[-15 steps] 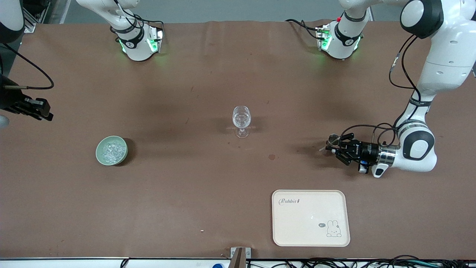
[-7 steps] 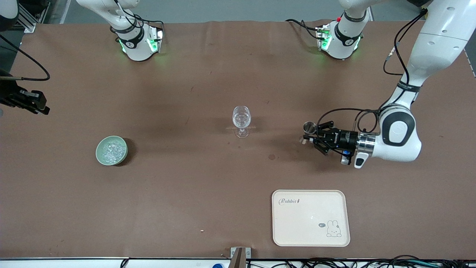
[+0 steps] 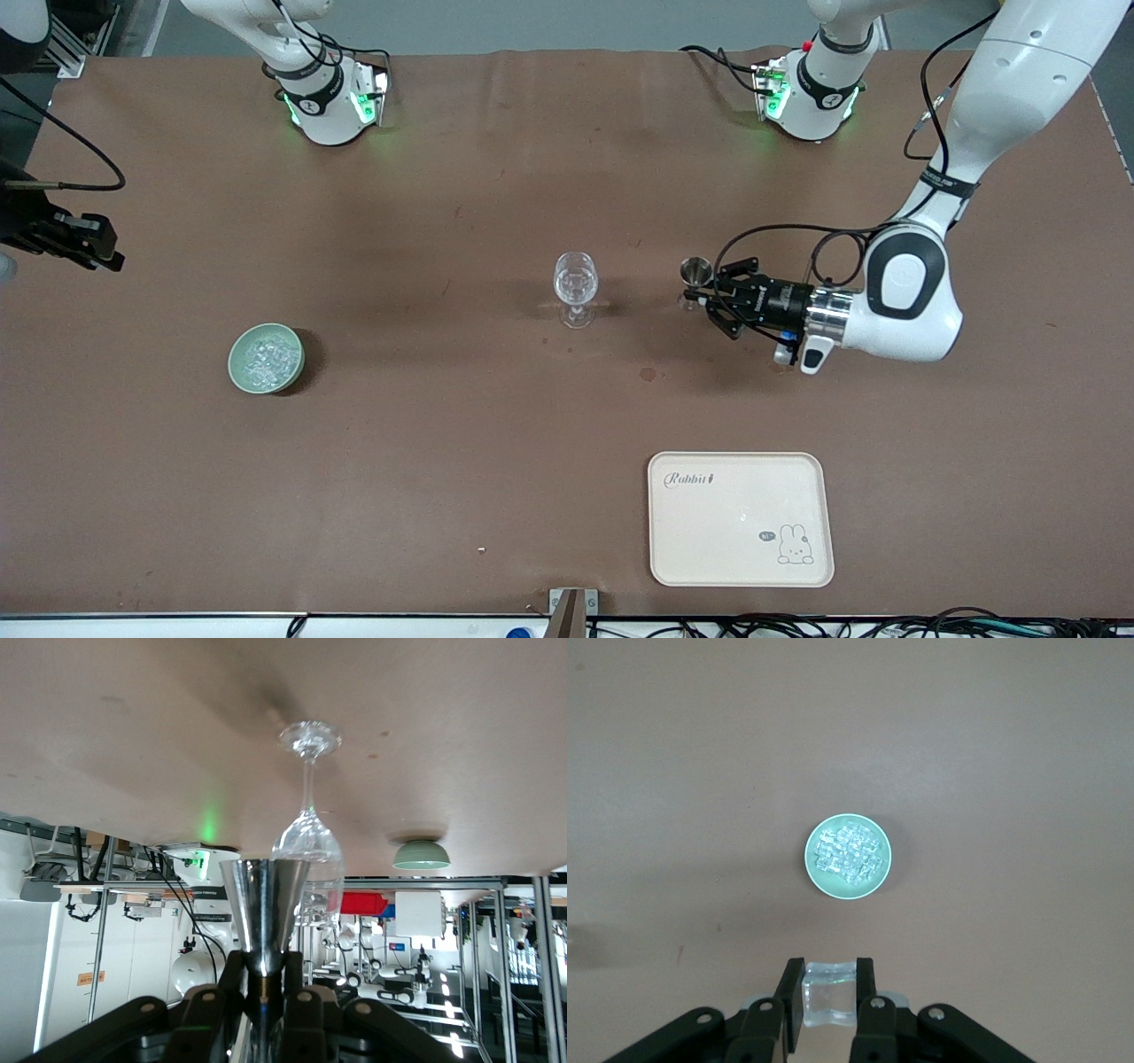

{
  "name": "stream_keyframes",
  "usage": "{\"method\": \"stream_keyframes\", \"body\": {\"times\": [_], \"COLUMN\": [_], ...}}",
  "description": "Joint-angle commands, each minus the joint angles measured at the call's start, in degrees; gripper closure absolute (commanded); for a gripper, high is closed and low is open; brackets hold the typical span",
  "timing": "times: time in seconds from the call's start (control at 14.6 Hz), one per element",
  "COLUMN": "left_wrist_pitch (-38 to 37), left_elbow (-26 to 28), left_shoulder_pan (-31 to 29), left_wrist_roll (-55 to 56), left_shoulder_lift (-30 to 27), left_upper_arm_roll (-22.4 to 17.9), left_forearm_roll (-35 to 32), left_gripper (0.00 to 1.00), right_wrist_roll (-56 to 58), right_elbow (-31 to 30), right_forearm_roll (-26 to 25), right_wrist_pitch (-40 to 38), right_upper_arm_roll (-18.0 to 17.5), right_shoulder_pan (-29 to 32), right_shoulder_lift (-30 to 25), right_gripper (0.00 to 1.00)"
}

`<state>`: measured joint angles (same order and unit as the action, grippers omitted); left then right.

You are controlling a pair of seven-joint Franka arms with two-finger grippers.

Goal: Pour wine and add ice with both arms
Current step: 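Carry the jigger with the left gripper over to the wine glass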

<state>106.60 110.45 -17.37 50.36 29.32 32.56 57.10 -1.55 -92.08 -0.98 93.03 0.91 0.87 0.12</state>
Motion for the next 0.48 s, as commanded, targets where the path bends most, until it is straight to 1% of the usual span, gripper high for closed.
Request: {"method": "stream_keyframes", "body": {"times": [0.0, 0.14, 0.27, 0.41], "left_wrist_pitch": [3.0, 5.4, 9.8, 12.7], "left_elbow": [3.8, 4.0, 4.0, 3.8], "left_shoulder_pan": [-0.5, -0.4, 0.5, 3.0], "left_wrist_roll": [2.5, 4.8, 8.1, 10.6], "left_shoulder_lift": [-5.2, -5.8, -5.8, -5.8], "left_upper_arm_roll": [2.8, 4.8, 7.0, 7.1], "left_forearm_roll": [1.1, 1.0, 0.9, 0.8], "left_gripper": [1.0, 1.0, 1.0, 1.0], "right_wrist_roll": [0.2, 0.2, 0.2, 0.1], "right_elbow": [-1.4, -1.6, -1.7, -1.7], "right_forearm_roll": [0.3, 0.4, 0.4, 0.4], "right_wrist_pitch": [0.2, 0.4, 0.6, 0.7], "right_upper_arm_roll": [0.0, 0.0, 0.0, 0.0], "right_shoulder_pan": [-0.5, -0.6, -1.2, -1.6], "right_shoulder_lift": [-1.3, -1.2, -1.1, -1.0], "right_gripper": [0.92, 0.92, 0.92, 0.92]}}
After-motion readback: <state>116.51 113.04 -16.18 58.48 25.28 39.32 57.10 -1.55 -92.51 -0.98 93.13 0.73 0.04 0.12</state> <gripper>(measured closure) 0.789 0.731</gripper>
